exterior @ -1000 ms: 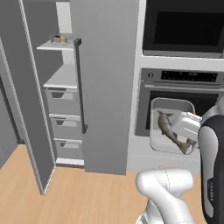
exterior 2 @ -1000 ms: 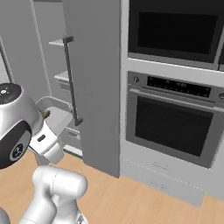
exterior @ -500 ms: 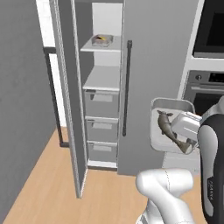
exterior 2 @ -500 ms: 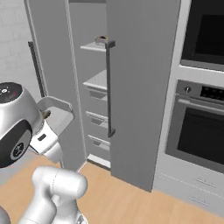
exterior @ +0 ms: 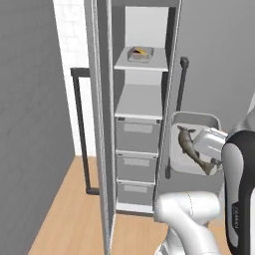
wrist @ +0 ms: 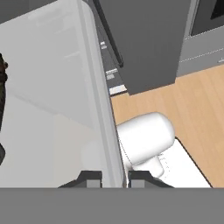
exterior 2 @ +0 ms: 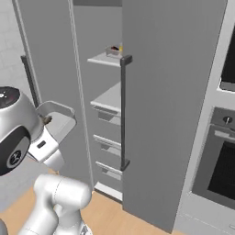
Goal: Take the meat container that has the fish and place it on the second highest rack of the freezer. Then take the vegetable container that has the bell pepper and corn and place it on the highest rack of the freezer.
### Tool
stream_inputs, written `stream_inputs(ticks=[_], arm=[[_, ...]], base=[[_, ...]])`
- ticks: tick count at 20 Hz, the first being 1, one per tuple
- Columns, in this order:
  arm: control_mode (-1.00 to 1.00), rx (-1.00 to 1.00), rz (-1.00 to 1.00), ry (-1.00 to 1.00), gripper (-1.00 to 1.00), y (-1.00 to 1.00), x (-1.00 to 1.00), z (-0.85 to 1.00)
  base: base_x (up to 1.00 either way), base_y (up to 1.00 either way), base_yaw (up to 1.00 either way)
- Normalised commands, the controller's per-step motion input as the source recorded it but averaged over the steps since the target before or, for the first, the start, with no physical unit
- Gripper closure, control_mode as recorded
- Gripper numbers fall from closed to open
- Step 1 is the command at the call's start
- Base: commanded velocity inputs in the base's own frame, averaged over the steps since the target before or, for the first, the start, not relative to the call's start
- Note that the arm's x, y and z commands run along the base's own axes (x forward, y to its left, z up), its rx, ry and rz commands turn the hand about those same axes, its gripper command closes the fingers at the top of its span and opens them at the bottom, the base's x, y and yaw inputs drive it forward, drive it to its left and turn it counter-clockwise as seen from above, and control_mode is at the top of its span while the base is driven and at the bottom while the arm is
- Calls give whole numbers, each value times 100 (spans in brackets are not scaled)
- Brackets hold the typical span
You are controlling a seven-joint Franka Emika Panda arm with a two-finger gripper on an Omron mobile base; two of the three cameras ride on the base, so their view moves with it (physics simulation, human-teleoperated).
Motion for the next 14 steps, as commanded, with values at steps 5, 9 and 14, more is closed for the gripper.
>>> stream_inputs(ticks=[5, 9, 14], arm=[[100, 0, 0, 0, 100, 0, 0, 0], [100, 0, 0, 0, 100, 0, 0, 0], [100, 0, 0, 0, 100, 0, 0, 0]], base=[[74, 26, 0], [57, 35, 0], [65, 0, 3]])
